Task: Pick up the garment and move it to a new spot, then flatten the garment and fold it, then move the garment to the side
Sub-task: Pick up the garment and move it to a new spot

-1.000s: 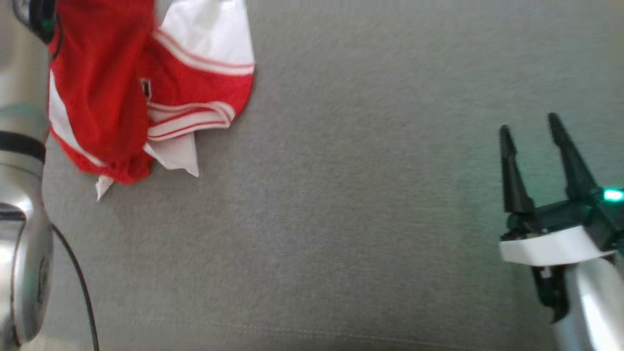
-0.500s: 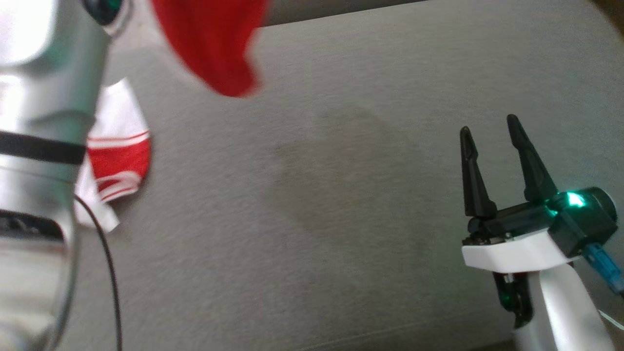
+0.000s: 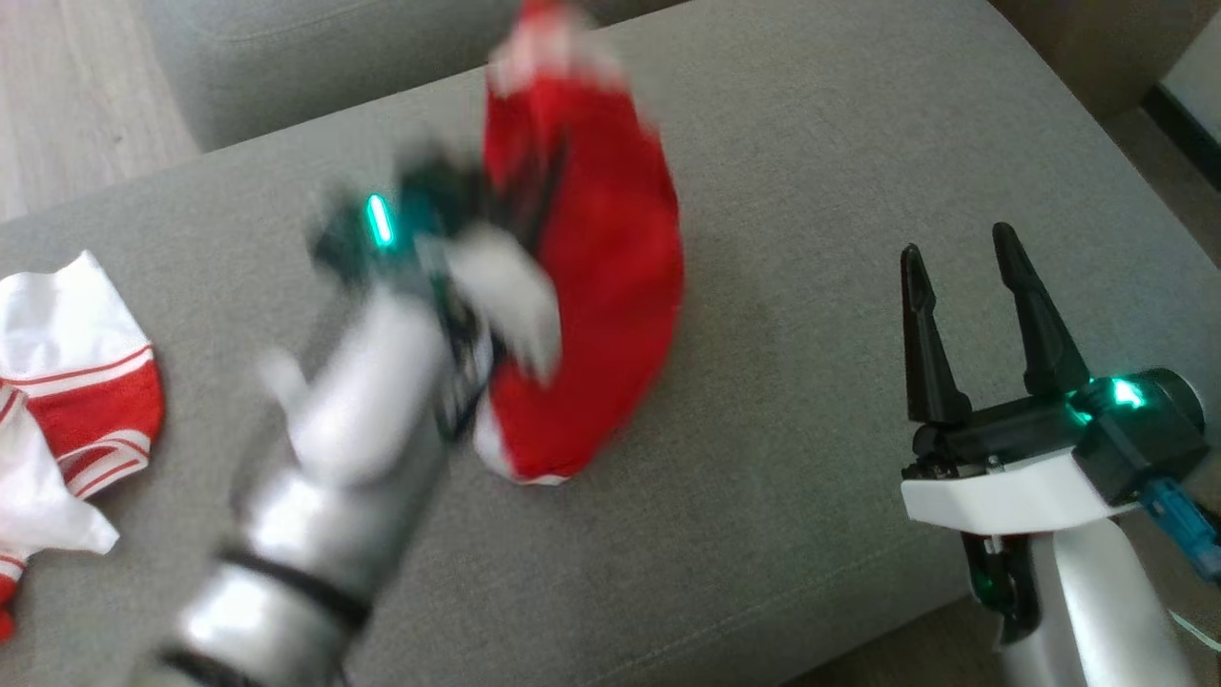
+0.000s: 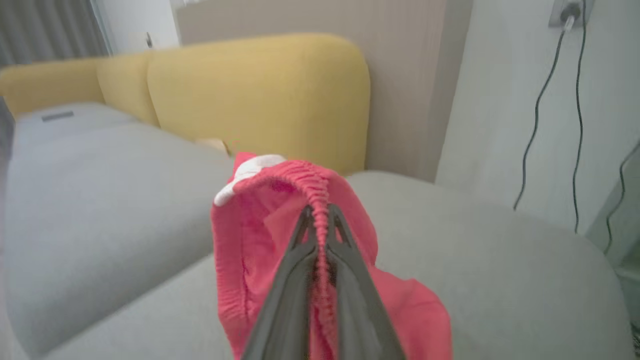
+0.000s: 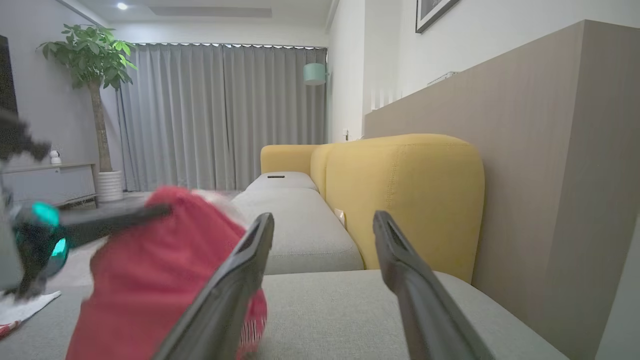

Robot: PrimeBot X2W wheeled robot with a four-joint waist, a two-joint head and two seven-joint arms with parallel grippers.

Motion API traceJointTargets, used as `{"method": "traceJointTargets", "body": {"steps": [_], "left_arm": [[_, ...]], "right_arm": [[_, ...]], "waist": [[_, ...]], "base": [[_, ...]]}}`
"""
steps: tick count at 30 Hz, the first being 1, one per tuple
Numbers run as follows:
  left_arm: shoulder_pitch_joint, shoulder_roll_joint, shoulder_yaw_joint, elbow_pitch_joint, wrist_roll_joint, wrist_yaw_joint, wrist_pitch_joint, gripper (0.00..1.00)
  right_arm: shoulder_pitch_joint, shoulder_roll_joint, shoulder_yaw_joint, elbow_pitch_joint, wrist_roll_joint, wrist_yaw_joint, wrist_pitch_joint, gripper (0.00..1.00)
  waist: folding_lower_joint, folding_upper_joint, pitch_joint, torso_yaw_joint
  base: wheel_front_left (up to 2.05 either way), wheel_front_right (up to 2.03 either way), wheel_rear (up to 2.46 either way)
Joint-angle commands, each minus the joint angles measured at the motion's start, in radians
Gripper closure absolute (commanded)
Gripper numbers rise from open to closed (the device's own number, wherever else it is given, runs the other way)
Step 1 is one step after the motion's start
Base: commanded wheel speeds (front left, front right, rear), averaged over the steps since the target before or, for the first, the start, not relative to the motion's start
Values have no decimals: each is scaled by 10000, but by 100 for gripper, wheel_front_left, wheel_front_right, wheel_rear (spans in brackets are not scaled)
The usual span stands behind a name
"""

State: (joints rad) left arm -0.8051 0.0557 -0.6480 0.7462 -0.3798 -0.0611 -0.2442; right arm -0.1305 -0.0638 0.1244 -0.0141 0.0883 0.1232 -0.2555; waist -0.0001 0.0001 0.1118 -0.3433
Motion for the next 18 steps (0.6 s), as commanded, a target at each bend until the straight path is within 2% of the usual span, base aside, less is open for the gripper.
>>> {"method": "traceJointTargets", "body": {"steps": [1,7,9,10,13,14,18], "left_arm": [[281,148,126,-361,-14,62,-131,100],[2704,-15,-285,-753,-73,99,-171,100],[3241,-37,-360,-899,-184,53,-172,52],[3449,-43,-358,-1042,-220,92,-173,0],[4092,-49,-171,-1974,-351,497,-174,0],[4092,-49,-171,-1974,-351,497,-174,0],[5110,-52,434,-3316,-104,1175,-174,0]], "right_arm": [[-88,118,218,-366,45,75,-63,0],[104,131,170,-292,51,75,-63,0],[224,132,193,-230,52,75,-63,0],[304,132,202,-176,34,75,-63,0],[583,133,275,57,0,75,-63,0],[583,133,275,57,0,75,-63,0],[992,133,211,341,47,75,-63,0]], "waist": [[1,-1,37,-18],[1,-1,0,251],[1,-1,-161,446],[1,-1,-269,571],[1,-1,-610,975],[1,-1,-610,975],[1,-1,-1064,1678]], "base": [[0,0,0],[0,0,0],[0,0,0],[0,0,0],[0,0,0],[0,0,0],[0,0,0]]}}
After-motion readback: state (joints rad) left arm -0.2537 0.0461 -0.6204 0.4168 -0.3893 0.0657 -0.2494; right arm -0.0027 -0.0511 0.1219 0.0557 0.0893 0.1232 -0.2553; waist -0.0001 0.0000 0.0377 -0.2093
